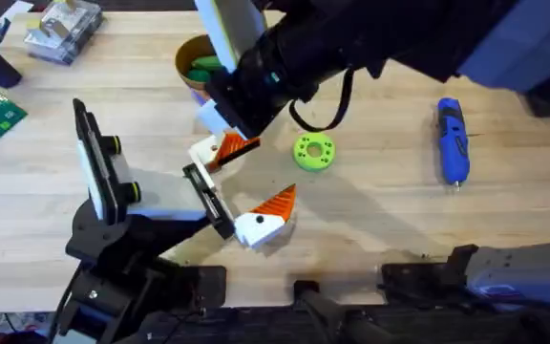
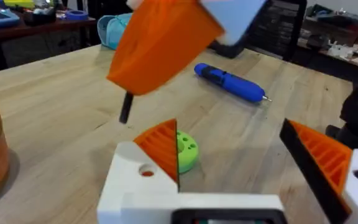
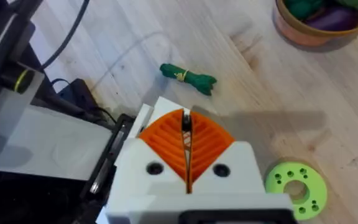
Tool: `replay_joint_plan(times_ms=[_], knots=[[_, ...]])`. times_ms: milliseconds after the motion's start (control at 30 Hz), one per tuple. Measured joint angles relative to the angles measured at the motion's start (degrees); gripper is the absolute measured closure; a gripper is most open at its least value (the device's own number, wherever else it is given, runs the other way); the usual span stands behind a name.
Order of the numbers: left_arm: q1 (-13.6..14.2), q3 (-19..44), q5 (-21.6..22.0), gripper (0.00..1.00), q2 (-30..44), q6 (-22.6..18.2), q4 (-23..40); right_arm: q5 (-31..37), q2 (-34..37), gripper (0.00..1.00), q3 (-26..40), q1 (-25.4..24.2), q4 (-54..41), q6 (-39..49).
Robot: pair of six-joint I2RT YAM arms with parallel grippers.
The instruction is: Pick up the gripper from the table and insert it into the empty holder that is missing its gripper. Then pick up a screw, insert it into the mounting hole, and use the screwdriver to tighten it. Finally, clean up the table by picking up the vegetable and placing it into the bucket.
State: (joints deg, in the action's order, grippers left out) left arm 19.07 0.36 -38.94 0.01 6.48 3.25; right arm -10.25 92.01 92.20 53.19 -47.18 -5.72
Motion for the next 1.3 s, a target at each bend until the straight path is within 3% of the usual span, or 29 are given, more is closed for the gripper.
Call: replay_joint_plan(times_ms=[533,1300], knots=[[0.0,0.0,0.0,0.009,0.0,0.0,0.0,-4.6,1.5,0.988,0.0,0.3,-1.8,3.1],[0.0,0.0,0.1,0.009,0.0,0.2,0.0,-4.8,3.8,0.988,0.0,0.7,-2.8,5.2]])
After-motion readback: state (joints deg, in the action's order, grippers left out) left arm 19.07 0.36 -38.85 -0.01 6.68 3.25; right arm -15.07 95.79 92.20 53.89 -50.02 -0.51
